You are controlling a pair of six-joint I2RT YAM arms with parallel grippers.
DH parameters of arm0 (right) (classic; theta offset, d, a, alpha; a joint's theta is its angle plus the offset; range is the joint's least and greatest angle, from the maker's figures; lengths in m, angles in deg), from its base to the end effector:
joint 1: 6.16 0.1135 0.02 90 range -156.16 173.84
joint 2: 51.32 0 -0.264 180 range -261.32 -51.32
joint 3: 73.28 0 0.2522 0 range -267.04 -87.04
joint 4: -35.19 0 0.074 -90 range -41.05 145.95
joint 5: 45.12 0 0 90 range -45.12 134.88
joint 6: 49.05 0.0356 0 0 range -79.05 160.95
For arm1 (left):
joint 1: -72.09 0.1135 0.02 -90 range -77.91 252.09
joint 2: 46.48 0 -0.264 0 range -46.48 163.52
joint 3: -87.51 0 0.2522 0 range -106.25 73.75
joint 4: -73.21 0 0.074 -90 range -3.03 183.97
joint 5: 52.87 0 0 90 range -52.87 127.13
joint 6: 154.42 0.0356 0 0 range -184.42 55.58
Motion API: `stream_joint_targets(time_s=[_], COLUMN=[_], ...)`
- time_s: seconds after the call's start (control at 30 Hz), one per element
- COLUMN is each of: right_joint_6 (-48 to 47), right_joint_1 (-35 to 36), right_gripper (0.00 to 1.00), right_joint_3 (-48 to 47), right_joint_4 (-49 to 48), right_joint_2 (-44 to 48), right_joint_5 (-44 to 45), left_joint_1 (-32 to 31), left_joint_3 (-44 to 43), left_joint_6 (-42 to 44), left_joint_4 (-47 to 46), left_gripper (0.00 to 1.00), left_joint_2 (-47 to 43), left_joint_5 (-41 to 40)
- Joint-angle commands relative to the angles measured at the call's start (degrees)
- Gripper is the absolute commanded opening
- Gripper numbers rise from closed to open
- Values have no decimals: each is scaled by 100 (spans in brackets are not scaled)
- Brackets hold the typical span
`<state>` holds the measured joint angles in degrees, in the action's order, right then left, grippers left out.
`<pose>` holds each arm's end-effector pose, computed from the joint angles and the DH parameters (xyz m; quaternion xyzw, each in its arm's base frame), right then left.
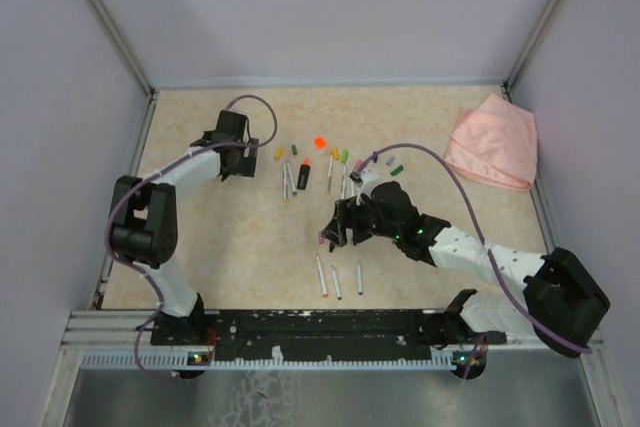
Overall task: Open the pen caps
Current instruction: Pick up the pen from the center of the board.
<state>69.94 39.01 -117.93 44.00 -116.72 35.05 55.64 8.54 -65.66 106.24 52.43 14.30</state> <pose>0.1655 0.1751 0.2104 -0.1639 0.8463 0.3614 0.3554 0.3514 -0.0893 0.2030 0.0607 0.9296 0.1376 0.3364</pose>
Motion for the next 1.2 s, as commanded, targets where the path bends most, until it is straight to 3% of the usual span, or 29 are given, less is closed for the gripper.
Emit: stream_joint_targets(time_s=[0.0, 0.07, 0.33, 0.5, 0.7, 0.83, 1.1, 1.17], right_joint_6=[-443, -488, -486, -500, -500, -474, -372, -313], right_joint_1=[-105, -191, -732, -839, -937, -948, -957, -957], right_gripper=[74, 74, 74, 74, 74, 73, 73, 73], right_joint_3=[-738, -846, -965, -1065, -1112, -1138, -1048, -1018], right_joint_4=[15, 46, -49, -23, -49, -50, -82, -87], right_joint_2=[-356, -454, -585, -691, -792, -826, -728, -677], right_joint_5=[-365, -407, -652, -676, -752, -800, -894, -932], left_joint_1=[430, 623, 1022, 1270, 1488, 1512, 1509, 1504], left_joint_3=[-653, -927, -1839, -2071, -2197, -2168, -1948, -1846], left_joint_6=[374, 456, 620, 613, 611, 591, 462, 430], left_joint_4=[31, 130, 726, 855, 1016, 1125, 1253, 1265], left_gripper=[98, 94, 62, 52, 43, 25, 0, 0], left_joint_2=[498, 721, 1621, 1856, 2071, 2149, 2038, 1916], left_joint_5=[295, 545, 1051, 1339, 1680, 1796, 1765, 1868])
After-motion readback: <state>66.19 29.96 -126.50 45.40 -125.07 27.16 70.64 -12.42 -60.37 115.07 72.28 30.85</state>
